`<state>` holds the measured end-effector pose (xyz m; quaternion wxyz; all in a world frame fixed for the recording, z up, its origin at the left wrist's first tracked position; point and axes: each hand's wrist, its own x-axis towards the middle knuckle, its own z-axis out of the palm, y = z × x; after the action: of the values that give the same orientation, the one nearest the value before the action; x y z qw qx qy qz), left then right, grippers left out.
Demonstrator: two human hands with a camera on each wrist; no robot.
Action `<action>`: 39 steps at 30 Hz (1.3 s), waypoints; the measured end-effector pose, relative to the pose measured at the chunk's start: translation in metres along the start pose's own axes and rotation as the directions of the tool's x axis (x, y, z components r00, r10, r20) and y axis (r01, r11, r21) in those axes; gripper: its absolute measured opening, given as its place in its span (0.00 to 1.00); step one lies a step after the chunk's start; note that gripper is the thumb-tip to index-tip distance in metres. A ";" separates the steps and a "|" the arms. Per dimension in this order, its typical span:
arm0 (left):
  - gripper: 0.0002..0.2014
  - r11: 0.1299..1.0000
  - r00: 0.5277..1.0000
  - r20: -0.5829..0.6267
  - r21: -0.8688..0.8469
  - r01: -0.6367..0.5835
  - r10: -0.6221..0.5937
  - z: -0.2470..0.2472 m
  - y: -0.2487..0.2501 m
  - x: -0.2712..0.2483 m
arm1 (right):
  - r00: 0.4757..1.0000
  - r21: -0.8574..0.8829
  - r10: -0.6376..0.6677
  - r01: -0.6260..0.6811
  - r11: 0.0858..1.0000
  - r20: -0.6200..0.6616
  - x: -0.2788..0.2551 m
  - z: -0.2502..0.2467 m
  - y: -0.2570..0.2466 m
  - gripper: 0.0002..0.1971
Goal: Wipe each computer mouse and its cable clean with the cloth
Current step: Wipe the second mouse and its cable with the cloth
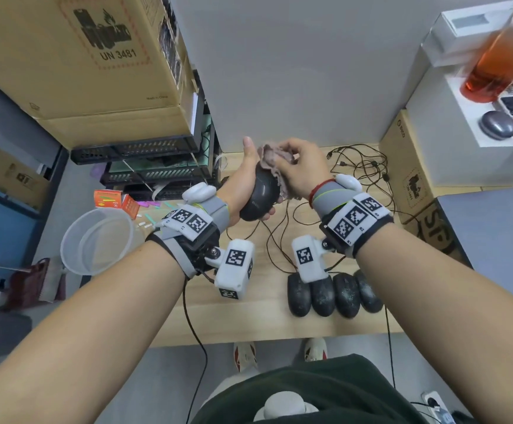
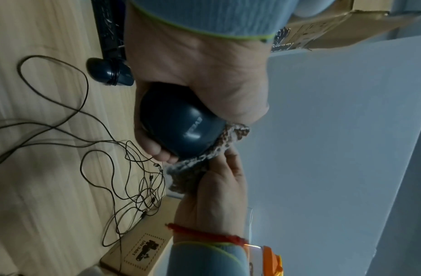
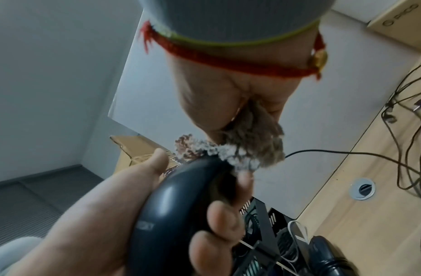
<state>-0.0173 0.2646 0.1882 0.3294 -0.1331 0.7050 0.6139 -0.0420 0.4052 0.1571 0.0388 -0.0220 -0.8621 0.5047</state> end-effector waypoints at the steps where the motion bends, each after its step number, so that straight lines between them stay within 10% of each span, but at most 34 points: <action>1: 0.54 1.000 1.000 -0.015 -0.024 -0.003 0.003 0.000 0.001 0.000 | 1.000 0.001 0.017 -0.017 1.000 -0.004 0.000 -0.001 0.003 0.05; 11: 0.50 0.990 0.999 -0.006 -0.140 -0.034 0.034 -0.004 0.010 -0.002 | 0.973 0.012 -0.198 0.198 0.980 0.122 -0.026 0.005 -0.012 0.15; 17: 0.53 0.996 0.995 -0.070 0.058 -0.064 0.068 0.006 0.002 0.006 | 1.000 -0.066 0.012 -0.011 0.998 0.005 0.000 -0.013 -0.010 0.05; 22: 0.55 0.982 0.996 -0.088 -0.185 -0.035 0.019 -0.008 0.006 0.016 | 0.998 0.056 0.034 -0.037 0.998 0.044 -0.017 -0.002 0.003 0.09; 28: 0.61 0.977 0.997 -0.060 -0.210 0.034 -0.048 -0.022 0.000 0.019 | 0.957 0.031 -0.245 0.243 0.969 0.158 -0.040 0.006 -0.011 0.16; 34: 0.46 0.982 0.999 0.005 -0.185 -0.033 0.034 -0.013 0.009 0.000 | 0.997 0.032 0.049 -0.050 0.998 0.056 -0.013 -0.009 0.008 0.07; 39: 0.49 0.955 0.993 0.113 -0.297 -0.010 0.045 -0.015 0.013 -0.004 | 0.975 0.078 0.017 -0.035 0.996 0.223 -0.025 -0.016 0.001 0.17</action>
<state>-0.0264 0.2517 0.2010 0.3386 -0.1342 0.5860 0.7238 -0.0158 0.4174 0.1624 -0.0636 0.0247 -0.8395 0.5390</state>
